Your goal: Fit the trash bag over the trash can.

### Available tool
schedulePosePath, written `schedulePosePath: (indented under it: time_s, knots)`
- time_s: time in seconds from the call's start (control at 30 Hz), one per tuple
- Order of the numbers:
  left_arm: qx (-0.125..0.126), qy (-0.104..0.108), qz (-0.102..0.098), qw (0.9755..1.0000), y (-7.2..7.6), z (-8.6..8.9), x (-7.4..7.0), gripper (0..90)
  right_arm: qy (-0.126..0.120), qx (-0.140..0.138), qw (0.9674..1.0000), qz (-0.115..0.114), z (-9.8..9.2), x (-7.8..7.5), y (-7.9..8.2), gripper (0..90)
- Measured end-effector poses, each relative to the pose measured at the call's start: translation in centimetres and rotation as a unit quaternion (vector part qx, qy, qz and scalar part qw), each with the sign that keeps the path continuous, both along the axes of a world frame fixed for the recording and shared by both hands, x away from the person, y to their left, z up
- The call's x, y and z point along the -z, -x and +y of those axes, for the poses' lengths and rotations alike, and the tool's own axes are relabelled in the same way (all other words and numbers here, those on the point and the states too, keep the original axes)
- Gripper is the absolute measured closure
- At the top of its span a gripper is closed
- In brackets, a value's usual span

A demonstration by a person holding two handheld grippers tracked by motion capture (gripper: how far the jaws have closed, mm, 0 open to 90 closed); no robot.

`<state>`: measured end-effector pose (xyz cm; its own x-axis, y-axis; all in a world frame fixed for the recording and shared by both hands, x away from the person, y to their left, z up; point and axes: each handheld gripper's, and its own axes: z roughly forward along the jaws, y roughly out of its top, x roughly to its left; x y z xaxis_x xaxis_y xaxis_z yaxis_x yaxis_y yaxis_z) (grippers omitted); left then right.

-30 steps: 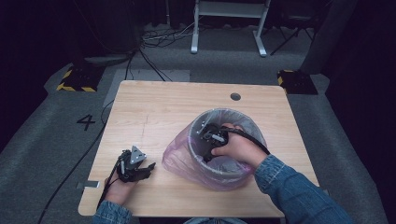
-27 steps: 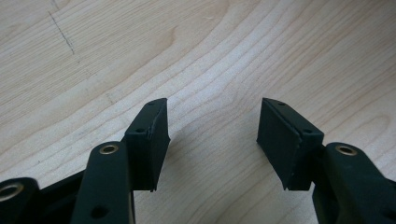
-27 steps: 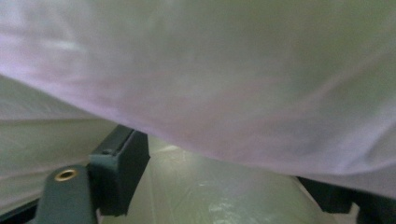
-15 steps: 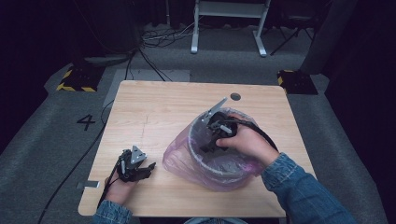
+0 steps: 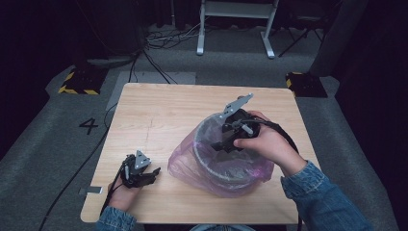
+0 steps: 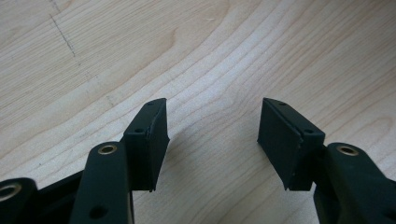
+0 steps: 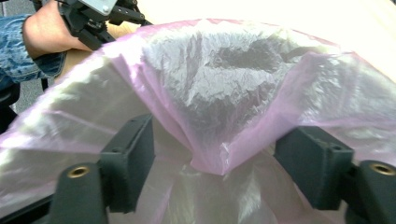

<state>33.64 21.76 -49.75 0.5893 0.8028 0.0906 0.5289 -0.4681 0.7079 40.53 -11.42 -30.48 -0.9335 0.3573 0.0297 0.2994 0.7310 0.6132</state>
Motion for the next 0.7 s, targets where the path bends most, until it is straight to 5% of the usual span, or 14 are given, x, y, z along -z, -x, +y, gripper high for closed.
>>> schedulePosePath:
  time_s: [0.47,0.7]
  knots:
    - [0.001,0.001,0.002,1.0000,0.0,0.1,0.0,42.6,-0.032,0.013,0.9992,-0.022,-1.8,-2.4,1.0,33.5]
    - [0.000,0.001,0.001,1.0000,0.0,0.1,0.0,42.5,-0.082,0.012,0.9949,-0.058,-1.2,-3.3,1.1,33.6]
